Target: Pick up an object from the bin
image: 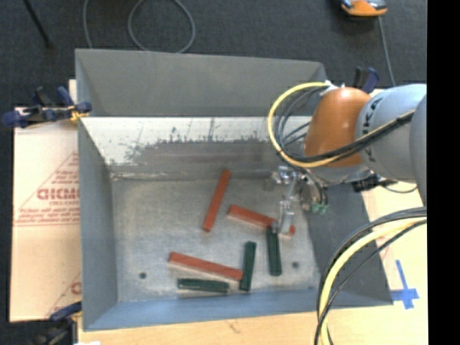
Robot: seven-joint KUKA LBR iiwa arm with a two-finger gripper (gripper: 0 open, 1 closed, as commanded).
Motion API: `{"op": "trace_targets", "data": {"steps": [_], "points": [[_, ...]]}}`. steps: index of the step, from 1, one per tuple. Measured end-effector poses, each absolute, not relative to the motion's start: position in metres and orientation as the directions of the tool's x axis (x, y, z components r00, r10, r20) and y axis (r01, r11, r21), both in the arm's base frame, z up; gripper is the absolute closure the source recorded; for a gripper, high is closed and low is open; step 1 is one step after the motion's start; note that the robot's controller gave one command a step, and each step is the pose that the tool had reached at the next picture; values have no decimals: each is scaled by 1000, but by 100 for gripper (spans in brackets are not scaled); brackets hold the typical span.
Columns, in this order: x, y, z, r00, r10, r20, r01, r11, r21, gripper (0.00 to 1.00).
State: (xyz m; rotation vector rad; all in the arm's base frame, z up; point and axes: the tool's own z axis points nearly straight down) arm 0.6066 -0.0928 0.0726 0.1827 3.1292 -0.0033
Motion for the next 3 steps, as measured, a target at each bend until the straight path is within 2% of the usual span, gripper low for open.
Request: {"op": "trace_targets", "data": {"steps": [1,2,3], "points": [[516,-42,71,-1000,4,-2,4,1000,0,0],[519,-43,72,-1000,4,-10,4,1000,-2,100],[532,-28,201,-1000,-18,-12,-18,1000,-2,100]]}}
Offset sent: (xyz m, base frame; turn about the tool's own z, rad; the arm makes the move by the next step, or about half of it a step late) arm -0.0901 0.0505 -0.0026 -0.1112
